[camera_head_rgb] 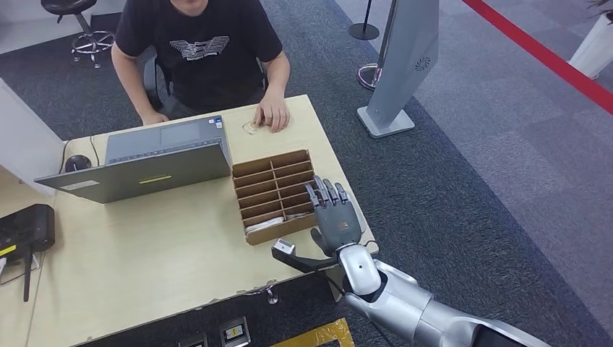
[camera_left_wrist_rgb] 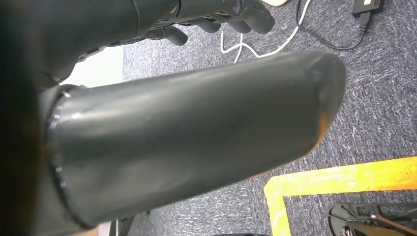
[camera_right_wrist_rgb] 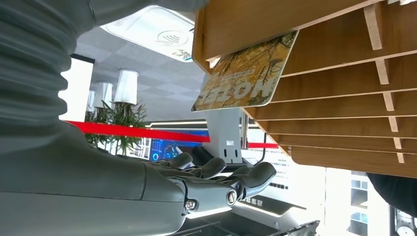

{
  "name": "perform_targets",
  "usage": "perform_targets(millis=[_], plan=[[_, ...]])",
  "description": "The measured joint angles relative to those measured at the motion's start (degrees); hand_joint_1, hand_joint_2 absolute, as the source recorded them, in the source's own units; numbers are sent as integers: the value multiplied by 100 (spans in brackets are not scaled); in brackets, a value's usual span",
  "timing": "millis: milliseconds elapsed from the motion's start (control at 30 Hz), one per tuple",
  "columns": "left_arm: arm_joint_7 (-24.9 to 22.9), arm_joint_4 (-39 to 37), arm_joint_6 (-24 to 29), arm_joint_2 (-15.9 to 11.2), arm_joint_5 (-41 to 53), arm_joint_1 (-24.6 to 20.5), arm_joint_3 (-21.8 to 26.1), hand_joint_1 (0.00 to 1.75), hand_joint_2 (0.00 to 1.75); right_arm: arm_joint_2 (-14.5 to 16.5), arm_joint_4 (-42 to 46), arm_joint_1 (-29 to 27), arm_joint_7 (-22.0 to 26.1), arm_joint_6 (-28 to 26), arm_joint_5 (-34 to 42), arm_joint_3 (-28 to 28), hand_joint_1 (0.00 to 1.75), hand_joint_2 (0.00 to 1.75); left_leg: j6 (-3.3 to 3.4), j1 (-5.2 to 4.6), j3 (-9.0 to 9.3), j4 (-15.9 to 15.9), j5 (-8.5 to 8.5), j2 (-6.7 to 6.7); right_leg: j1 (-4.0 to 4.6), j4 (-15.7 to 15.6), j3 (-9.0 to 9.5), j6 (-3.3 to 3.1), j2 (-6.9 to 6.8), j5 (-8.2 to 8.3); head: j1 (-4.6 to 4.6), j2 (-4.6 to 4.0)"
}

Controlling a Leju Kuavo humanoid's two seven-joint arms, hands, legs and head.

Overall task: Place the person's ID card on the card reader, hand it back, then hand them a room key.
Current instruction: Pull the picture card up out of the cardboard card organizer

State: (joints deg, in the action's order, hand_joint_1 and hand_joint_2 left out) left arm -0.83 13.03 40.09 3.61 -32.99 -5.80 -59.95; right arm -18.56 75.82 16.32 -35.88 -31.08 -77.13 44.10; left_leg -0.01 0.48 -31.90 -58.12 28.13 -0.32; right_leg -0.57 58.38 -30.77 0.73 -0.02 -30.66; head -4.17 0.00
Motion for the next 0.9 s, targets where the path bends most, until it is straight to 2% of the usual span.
perform_targets(millis=[333, 633, 900], plan=[[0, 0, 0, 0, 1, 4, 26, 0, 0, 0, 0, -4, -9, 1, -13, -2, 29, 175, 0, 0, 0, 0, 0, 0, 0, 0, 0, 0, 0, 0, 0, 0], [0, -1, 0, 0, 0, 4, 26, 0, 0, 0, 0, -19, -11, 9, -17, -2, 49, 175, 0, 0, 0, 0, 0, 0, 0, 0, 0, 0, 0, 0, 0, 0], [0, -2, 0, 0, 4, 4, 31, 0, 0, 0, 0, -24, -2, 9, -17, -4, 55, 175, 0, 0, 0, 0, 0, 0, 0, 0, 0, 0, 0, 0, 0, 0]])
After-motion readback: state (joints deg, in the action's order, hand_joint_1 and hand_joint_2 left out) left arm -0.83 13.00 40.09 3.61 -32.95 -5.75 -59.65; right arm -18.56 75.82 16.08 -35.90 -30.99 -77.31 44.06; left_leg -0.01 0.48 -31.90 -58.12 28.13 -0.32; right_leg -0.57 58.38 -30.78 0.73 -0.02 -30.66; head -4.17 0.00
